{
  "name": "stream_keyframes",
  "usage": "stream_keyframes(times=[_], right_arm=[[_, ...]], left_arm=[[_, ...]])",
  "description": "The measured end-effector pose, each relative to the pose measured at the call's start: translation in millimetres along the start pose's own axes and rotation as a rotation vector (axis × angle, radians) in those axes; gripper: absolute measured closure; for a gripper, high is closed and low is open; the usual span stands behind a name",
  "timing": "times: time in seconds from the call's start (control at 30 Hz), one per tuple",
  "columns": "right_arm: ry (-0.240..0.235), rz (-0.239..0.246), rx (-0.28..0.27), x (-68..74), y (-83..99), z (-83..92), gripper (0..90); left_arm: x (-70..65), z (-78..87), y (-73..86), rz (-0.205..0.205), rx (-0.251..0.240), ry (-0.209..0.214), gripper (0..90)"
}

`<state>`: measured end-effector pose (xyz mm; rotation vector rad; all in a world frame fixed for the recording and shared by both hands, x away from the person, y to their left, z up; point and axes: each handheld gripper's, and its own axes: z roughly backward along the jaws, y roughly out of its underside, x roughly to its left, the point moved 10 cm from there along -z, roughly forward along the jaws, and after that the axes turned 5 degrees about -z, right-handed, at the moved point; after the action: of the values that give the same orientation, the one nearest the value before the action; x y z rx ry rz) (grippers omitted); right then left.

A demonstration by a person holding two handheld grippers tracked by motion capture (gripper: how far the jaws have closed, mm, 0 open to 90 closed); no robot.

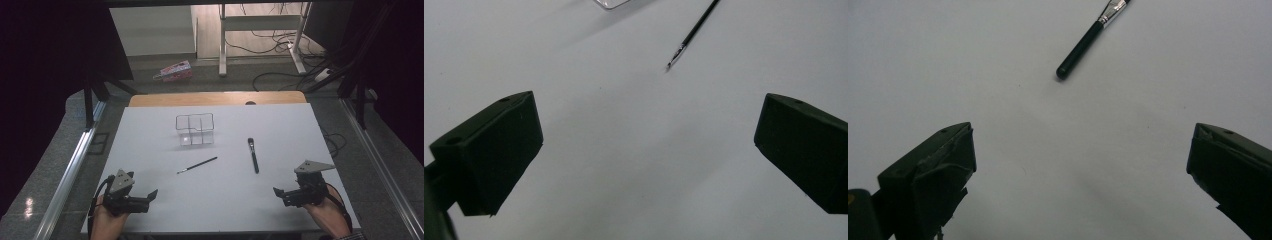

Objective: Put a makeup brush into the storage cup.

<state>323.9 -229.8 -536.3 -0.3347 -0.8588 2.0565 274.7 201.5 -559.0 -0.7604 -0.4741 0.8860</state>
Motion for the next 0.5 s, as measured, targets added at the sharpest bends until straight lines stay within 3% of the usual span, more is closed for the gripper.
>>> stream_keyframes(times=[0.23,0.5], right_arm=[[0.024,0.0,0.011,-9.2,-8.5,3.0,0.0],[0.05,0.003,0.099,-19.3,-7.9,-2.7,0.0]], left_arm=[[-0.8,-1.4,1.7,0.007,0.019,0.009,0.0],[-0.7,-1.8,2.5,0.018,0.025,0.013,0.0]])
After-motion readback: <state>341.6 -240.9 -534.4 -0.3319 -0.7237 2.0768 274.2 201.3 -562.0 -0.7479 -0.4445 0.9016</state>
